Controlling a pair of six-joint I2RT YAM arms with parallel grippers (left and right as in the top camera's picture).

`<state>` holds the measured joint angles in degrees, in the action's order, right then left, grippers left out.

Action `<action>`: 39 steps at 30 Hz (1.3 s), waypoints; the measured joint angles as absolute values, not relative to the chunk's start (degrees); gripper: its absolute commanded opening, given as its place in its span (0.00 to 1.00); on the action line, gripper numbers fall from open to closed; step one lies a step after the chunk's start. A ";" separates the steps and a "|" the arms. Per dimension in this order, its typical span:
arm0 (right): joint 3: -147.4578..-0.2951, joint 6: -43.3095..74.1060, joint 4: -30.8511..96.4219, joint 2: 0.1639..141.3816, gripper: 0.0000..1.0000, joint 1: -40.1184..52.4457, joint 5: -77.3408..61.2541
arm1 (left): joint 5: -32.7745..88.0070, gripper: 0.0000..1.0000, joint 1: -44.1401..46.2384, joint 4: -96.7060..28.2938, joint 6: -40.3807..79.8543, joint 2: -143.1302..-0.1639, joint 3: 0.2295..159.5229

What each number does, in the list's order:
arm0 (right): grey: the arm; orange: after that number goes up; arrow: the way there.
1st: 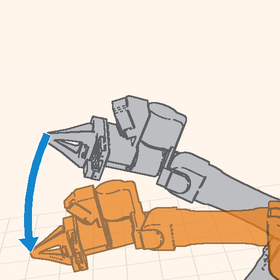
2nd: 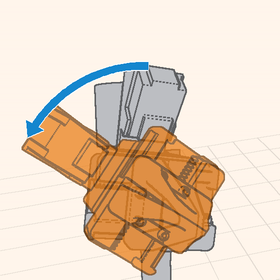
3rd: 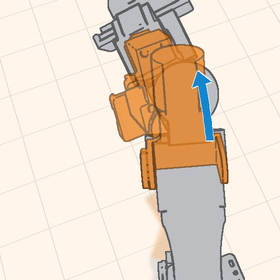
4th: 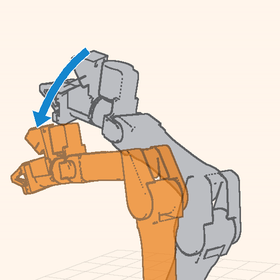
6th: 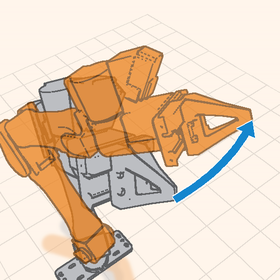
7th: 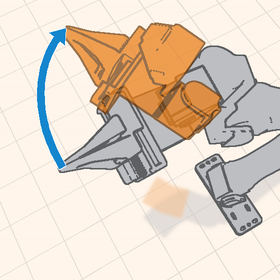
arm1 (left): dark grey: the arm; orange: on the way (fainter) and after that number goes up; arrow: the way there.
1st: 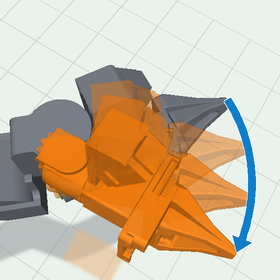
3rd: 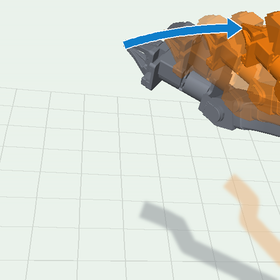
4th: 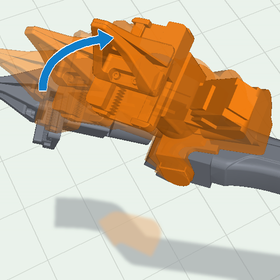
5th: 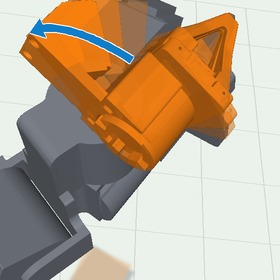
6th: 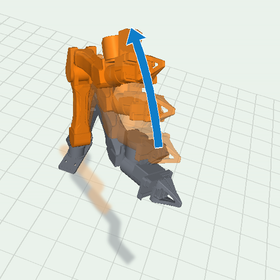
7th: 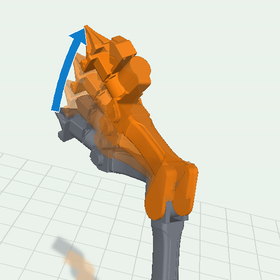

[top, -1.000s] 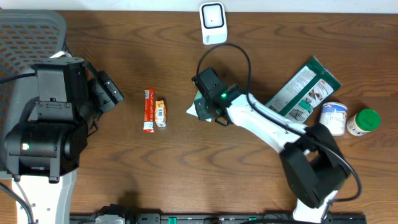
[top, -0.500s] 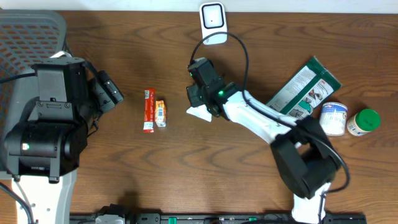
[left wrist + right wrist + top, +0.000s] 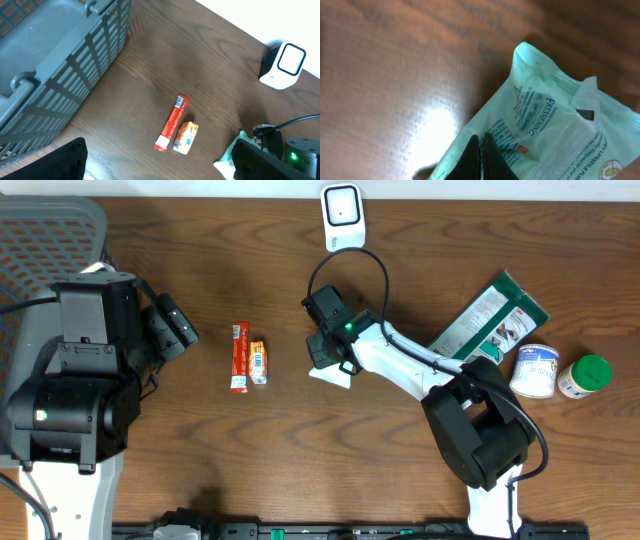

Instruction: Scan the item barcode

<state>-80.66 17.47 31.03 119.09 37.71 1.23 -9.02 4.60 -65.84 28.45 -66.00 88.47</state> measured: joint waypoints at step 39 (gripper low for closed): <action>-78.87 18.79 31.64 110.85 0.66 26.87 -10.72 | -9.02 0.90 4.60 -65.84 28.45 -66.00 88.47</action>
<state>-78.87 18.79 31.64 110.85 26.87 -10.72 -9.02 4.60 -65.84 28.45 -66.00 88.47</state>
